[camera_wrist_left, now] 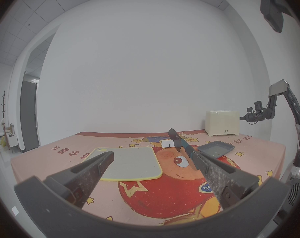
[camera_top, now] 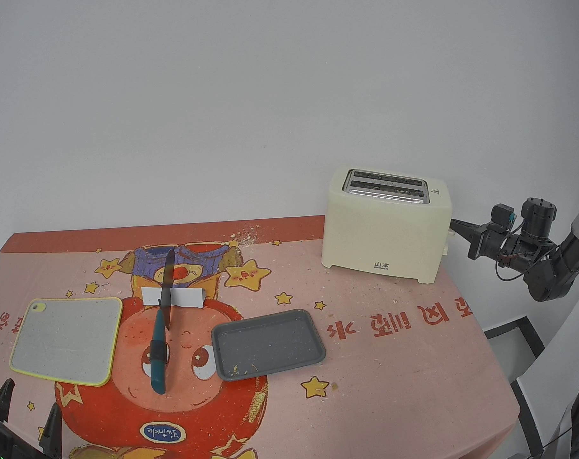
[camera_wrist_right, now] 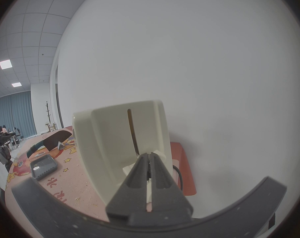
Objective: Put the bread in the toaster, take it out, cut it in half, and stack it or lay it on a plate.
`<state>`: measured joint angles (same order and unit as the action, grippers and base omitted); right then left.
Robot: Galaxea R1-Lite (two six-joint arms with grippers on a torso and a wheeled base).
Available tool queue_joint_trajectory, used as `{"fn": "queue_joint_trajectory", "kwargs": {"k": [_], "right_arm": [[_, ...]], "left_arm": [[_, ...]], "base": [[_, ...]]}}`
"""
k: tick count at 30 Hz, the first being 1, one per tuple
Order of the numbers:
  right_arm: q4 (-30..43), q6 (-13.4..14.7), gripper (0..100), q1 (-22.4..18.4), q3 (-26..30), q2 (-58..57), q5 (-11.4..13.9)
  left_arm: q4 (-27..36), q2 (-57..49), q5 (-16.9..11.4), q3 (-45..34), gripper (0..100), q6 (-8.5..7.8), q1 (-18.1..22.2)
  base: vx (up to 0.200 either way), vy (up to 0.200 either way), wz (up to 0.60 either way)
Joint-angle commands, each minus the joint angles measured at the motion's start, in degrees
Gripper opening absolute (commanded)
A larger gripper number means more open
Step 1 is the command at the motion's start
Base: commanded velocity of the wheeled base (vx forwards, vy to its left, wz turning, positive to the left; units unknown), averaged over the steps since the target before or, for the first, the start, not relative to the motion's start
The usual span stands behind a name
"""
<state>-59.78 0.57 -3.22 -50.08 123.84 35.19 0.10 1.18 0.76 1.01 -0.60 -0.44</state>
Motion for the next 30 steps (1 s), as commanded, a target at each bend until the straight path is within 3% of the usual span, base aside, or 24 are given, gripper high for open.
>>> {"fn": "queue_joint_trajectory", "kwargs": {"k": [1,15,17,20,22,30], "right_arm": [[0.19,-0.13,0,0.05,0.33,0.96,-0.04],[0.72,0.92,0,-0.47,0.95,-4.14,0.05],[0.46,1.89,0,-0.82,2.27,-5.63,-0.48],[0.28,4.26,0,-1.53,4.73,-8.36,-3.38],[-0.16,7.34,0,-2.23,7.28,-12.31,-5.66],[-2.62,13.49,0,-7.59,22.74,-26.64,-5.75]], "left_arm": [[-0.01,0.05,0.04,-1.01,100,-0.02,0.0],[-0.01,0.05,0.04,-1.01,100,-0.02,0.0],[-0.01,0.05,0.04,-1.01,100,-0.02,0.0],[-0.01,0.05,0.04,-1.01,100,-0.02,0.0],[-0.01,0.05,0.04,-1.01,100,-0.02,0.0],[-0.01,0.05,-0.14,-1.01,100,-0.02,0.0]], "base": [[0.0,0.0,0.0],[0.0,0.0,0.0],[0.0,0.0,0.0],[0.0,0.0,0.0],[0.0,0.0,0.0],[0.0,0.0,0.0]]}}
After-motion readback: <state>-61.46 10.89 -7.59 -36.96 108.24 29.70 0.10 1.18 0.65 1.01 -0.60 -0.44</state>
